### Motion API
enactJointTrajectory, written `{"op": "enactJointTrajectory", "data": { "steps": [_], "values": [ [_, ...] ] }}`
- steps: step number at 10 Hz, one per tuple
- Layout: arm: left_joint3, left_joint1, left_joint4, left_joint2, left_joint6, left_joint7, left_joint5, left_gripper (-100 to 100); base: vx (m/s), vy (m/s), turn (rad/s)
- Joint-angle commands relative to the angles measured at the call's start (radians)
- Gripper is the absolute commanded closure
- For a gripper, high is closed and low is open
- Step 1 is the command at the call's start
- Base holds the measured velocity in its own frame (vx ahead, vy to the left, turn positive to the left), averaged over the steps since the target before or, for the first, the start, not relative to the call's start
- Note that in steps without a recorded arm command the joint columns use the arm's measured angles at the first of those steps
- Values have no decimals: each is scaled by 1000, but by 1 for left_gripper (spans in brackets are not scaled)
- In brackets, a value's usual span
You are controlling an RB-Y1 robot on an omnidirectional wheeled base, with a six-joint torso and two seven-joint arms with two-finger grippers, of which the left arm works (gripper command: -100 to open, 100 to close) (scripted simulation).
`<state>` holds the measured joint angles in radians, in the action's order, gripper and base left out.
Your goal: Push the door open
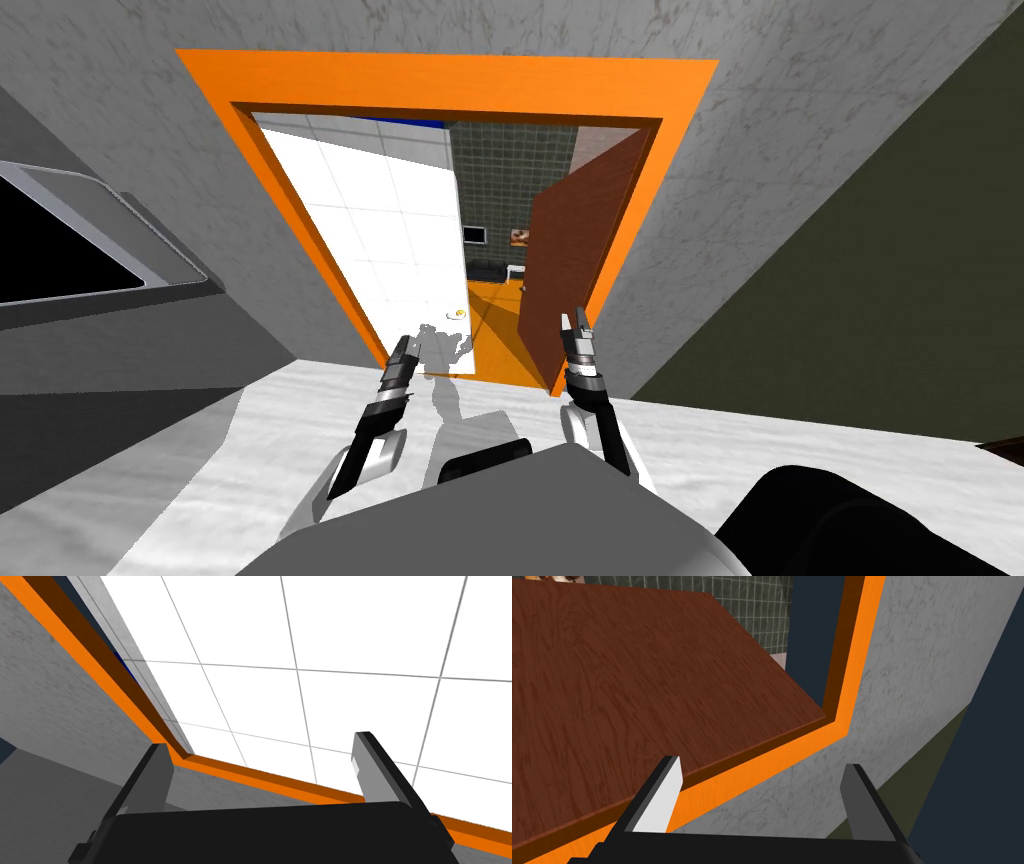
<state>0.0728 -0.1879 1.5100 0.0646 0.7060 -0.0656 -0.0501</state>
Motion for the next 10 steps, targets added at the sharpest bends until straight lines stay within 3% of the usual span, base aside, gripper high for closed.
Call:
{"op": "enactJointTrajectory", "data": {
  "steps": [1,3,4,8,10],
  "values": [
    [2,14,-32,-4,2,6,-1,-100,29,53,-44],
    [11,44,-98,-5,8,12,0,-100,39,77,-149],
    [11,44,-112,-5,8,12,0,-100,30,83,-64],
    [29,101,-269,-11,20,25,3,-100,41,100,-160],
    [34,115,-307,-13,23,28,4,-100,40,115,-111]
  ]
}}
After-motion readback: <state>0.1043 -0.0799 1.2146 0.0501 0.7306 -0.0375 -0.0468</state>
